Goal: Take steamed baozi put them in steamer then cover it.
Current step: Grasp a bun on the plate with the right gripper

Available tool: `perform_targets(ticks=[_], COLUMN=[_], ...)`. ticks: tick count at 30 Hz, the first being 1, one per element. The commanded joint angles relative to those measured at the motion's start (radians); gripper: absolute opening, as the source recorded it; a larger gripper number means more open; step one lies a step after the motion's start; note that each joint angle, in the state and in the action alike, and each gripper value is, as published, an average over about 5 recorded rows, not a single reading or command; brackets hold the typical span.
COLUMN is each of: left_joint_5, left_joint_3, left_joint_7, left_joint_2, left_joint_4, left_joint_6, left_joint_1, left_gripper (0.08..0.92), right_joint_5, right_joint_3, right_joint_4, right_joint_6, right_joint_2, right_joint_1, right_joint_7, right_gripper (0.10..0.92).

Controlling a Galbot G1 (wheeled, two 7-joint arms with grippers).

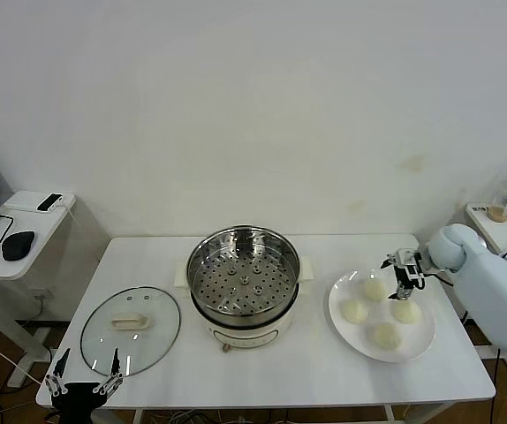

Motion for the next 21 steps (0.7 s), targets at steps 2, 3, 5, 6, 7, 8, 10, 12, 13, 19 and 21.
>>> perform_targets(ticks=[2, 3, 5, 6, 7, 8, 10, 12, 13, 19, 21], left_joint_5=[0.002, 0.002, 0.002, 0.002, 0.003, 0.003, 0.004, 0.006, 0.006, 0.008, 0.008], left_joint_3=[-0.009, -0.010, -0.012, -0.013, -0.014, -0.014, -0.015, -0.016, -0.015, -0.014, -0.015], left_joint_7=[-0.001, -0.001, -0.002, -0.002, -0.002, -0.002, -0.002, -0.002, -0.002, -0.003, -0.003], left_joint_2=[0.000, 0.000, -0.001, -0.001, -0.001, -0.001, -0.001, -0.001, -0.001, -0.003, -0.003], left_joint_4=[0.002, 0.002, 0.003, 0.003, 0.003, 0.003, 0.003, 0.004, 0.005, 0.008, 0.008], left_joint_6=[0.001, 0.001, 0.000, 0.000, 0.000, 0.000, 0.000, 0.000, 0.000, 0.000, -0.001], left_joint_1=[0.001, 0.001, 0.002, 0.002, 0.002, 0.002, 0.001, 0.001, 0.000, -0.002, -0.001], left_gripper=[0.823, 0.823, 0.823, 0.823, 0.823, 0.823, 0.823, 0.823, 0.823, 0.823, 0.823], right_joint_5=[-0.044, -0.048, -0.056, -0.062, -0.067, -0.073, -0.078, -0.081, -0.082, -0.100, -0.105], right_joint_3=[-0.093, -0.091, -0.087, -0.086, -0.085, -0.085, -0.088, -0.089, -0.089, -0.086, -0.085], right_joint_4=[-0.137, -0.147, -0.164, -0.171, -0.178, -0.183, -0.190, -0.191, -0.192, -0.210, -0.215], right_joint_6=[0.021, 0.021, 0.021, 0.022, 0.022, 0.022, 0.022, 0.021, 0.021, 0.020, 0.020], right_joint_2=[0.079, 0.086, 0.101, 0.107, 0.112, 0.116, 0.123, 0.128, 0.131, 0.148, 0.151], right_joint_1=[0.086, 0.087, 0.088, 0.089, 0.089, 0.089, 0.087, 0.084, 0.082, 0.079, 0.078], right_joint_7=[-0.042, -0.037, -0.030, -0.028, -0.026, -0.024, -0.023, -0.020, -0.019, -0.003, 0.002], right_gripper=[0.823, 0.823, 0.823, 0.823, 0.823, 0.823, 0.823, 0.823, 0.823, 0.816, 0.803])
